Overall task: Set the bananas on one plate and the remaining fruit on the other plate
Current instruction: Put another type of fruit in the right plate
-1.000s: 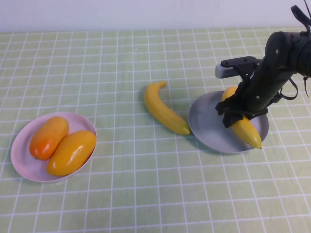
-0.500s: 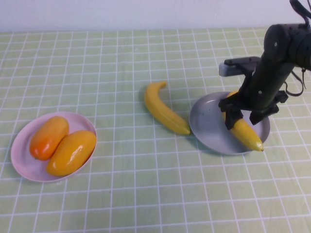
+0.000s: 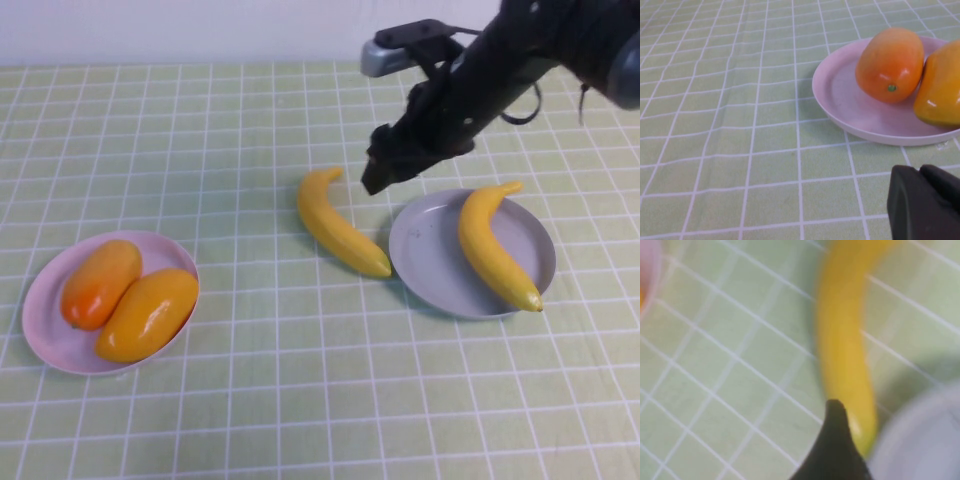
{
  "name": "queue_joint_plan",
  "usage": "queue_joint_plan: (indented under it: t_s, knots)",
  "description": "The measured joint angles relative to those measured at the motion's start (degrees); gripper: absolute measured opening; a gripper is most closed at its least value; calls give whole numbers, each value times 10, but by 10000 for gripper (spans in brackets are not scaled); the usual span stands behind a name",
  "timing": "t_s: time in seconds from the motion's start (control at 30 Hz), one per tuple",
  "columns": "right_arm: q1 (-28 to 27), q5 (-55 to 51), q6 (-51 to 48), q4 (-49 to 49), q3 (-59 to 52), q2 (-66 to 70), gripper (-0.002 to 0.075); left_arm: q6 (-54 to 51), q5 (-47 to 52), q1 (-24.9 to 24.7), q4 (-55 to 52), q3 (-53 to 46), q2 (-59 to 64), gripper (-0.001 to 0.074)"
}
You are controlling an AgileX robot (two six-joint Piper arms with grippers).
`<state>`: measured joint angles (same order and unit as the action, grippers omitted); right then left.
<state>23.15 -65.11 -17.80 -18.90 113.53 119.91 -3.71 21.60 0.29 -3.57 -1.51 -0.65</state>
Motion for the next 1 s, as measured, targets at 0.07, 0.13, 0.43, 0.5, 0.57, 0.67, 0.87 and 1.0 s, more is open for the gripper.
queue_joint_plan:
  t_s: [0.07,0.13,0.43,0.5,0.57,0.67,0.87,1.0]
  knots:
    - [26,28,-35,-3,1,4,484,0,0,0,0,0,0,-1]
    - [54,65,-64,-1,1,13,484,0,0,0,0,0,0,-1]
    - [101,149,-55,50,5,80,484,0,0,0,0,0,0,-1]
    - [98,154,-27,61,5,93,484,0,0,0,0,0,0,-1]
    - [97,157,-5,71,5,105,484,0,0,0,0,0,0,-1]
    - [93,161,9,79,5,119,484,0,0,0,0,0,0,-1]
    - [94,173,21,81,5,134,449,0,0,0,0,0,0,-1]
    - [94,174,23,81,5,136,311,0,0,0,0,0,0,-1]
